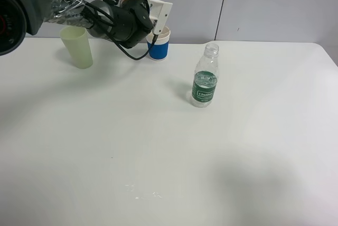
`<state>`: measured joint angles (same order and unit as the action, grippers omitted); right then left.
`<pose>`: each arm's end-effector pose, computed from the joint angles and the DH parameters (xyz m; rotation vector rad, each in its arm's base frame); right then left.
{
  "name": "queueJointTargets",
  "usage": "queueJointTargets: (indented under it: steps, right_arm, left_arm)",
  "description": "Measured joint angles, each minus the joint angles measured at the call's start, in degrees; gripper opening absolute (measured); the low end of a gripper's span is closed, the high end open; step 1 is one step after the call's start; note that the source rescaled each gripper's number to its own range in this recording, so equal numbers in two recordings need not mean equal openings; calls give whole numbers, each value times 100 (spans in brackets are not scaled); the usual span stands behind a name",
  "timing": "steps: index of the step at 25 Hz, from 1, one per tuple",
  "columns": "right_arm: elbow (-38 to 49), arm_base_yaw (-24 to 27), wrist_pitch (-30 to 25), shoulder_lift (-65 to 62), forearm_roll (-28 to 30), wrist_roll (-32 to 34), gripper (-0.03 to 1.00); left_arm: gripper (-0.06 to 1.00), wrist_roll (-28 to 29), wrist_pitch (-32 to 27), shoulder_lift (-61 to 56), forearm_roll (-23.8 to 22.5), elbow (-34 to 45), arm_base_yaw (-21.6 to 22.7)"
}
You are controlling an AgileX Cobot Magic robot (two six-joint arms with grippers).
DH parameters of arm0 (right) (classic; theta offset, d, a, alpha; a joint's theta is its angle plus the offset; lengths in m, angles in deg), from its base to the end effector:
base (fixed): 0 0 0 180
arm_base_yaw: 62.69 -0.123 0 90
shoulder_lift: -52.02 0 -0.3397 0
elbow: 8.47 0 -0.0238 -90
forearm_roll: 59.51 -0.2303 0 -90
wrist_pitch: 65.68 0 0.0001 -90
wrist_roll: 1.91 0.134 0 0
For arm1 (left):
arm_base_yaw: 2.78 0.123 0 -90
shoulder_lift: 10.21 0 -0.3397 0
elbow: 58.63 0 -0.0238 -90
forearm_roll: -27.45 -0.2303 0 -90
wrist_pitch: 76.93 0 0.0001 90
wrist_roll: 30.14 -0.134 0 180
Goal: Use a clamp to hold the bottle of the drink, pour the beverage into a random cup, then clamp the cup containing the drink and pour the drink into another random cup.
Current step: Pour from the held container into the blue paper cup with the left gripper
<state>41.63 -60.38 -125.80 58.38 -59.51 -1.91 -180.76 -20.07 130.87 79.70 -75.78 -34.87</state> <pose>-0.0390 0.0016 0.2477 0.0410 2.0344 -0.0253 0.5282 -0.2265 0.2436 1.2929 1.0942 1.6467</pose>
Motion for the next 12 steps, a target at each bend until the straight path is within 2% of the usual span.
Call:
queueJointTargets:
  steps: [5,9,12]
  right_arm:
    - [0,0,0,0,0,0,100]
    - [0,0,0,0,0,0,100]
    - [0,0,0,0,0,0,100]
  left_arm:
    - [2,64,0,-7,236,0,-6]
    - [2,155,-158,-244,1037,14,-6]
    - [2,449,-189,-566,1497,14,-6]
